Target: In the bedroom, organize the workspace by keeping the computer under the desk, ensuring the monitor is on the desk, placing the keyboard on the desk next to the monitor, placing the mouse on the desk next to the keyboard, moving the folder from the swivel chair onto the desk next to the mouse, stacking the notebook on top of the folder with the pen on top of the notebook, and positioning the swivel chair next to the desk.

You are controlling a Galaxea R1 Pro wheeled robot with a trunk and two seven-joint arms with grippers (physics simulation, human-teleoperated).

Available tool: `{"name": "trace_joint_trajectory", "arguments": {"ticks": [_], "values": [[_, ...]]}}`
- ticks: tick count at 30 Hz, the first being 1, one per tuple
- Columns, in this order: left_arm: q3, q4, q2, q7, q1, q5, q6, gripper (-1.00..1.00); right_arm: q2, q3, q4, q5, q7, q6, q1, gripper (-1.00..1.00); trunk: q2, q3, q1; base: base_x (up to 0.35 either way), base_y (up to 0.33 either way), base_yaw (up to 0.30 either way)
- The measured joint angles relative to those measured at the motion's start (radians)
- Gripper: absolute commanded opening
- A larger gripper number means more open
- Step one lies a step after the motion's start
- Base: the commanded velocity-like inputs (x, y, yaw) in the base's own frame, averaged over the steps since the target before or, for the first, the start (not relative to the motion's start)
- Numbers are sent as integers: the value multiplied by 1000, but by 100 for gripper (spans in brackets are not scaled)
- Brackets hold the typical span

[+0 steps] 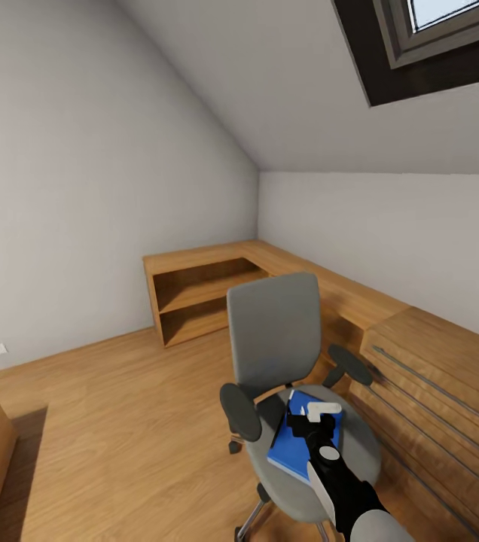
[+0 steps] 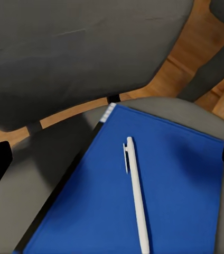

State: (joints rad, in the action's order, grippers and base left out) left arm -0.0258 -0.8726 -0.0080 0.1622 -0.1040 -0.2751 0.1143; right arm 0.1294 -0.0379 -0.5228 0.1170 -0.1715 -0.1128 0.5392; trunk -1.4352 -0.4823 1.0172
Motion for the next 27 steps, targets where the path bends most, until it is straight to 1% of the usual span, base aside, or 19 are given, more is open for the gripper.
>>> {"name": "trace_joint_trajectory", "arguments": {"ticks": [4,8,9,10,11,12,13,14,16,17,18,19,20,21,22,24,25,26,27], "values": [[0,-12,2,-2,0,-1,-3,100,0,-1,0,0,0,0,0,100,-28,-13,15,0,0,0],[0,-62,1,-3,0,-2,-9,100,0,-1,0,0,0,-10,0,100,-56,-25,31,0,0,0],[0,-109,0,-3,0,-2,-18,100,0,-1,0,0,-1,-22,0,100,-63,-28,34,0,0,0],[0,-133,0,-2,0,-2,-27,100,0,-1,0,0,-2,-26,0,100,-70,-31,38,0,0,0],[0,-184,0,-2,0,-1,-60,100,0,-2,0,0,-2,-30,0,100,-77,-34,42,0,0,0],[0,-239,1,-2,-1,-3,-115,100,-1,-3,0,0,-3,-33,0,100,-84,-38,46,0,0,0],[0,-267,1,-2,-1,-5,-152,100,-2,-3,0,0,-3,-34,0,100,-91,-41,50,0,0,0],[-3,-316,2,-3,-1,-5,-241,100,-4,-4,0,1,-4,-34,0,100,-98,-44,54,0,0,0],[-4,-363,3,-3,-1,-4,-339,100,-6,-4,0,1,-4,-32,0,100,-112,-50,61,0,0,0],[-5,-411,3,-2,-1,-5,-420,100,-7,-5,0,1,-4,-28,0,100,-119,-53,65,0,0,0],[-5,-465,3,-1,-1,-5,-478,100,-10,-5,-3,2,-5,-20,1,100,-126,-56,69,0,0,0],[-5,-495,2,0,-1,-5,-501,100,-12,-5,-7,2,-5,-13,2,100,-133,-60,73,0,0,0],[-5,-548,1,1,0,-5,-532,100,-19,-7,-20,2,-5,8,7,100,-140,-63,77,0,0,0],[-5,-575,0,1,0,-5,-545,100,-23,-7,-30,1,-5,25,11,100,-147,-66,81,0,0,0],[-5,-600,-2,2,1,-5,-556,100,-31,-8,-51,-1,-5,70,24,100,-154,-69,84,0,0,0],[-4,-658,-14,2,16,-6,-589,100,-39,-8,-70,-9,-4,127,46,100,-168,-75,92,0,0,0],[-4,-680,-27,3,42,-6,-618,100,-46,-9,-81,-20,-3,187,76,100,-175,-78,96,0,0,0],[-4,-688,-36,3,59,-6,-637,100,-50,-10,-86,-27,-3,221,94,100,-182,-81,100,0,0,0],[-4,-697,-52,3,94,-7,-680,100,-59,-11,-90,-39,-3,280,133,100,-189,-84,104,0,0,0]]}}
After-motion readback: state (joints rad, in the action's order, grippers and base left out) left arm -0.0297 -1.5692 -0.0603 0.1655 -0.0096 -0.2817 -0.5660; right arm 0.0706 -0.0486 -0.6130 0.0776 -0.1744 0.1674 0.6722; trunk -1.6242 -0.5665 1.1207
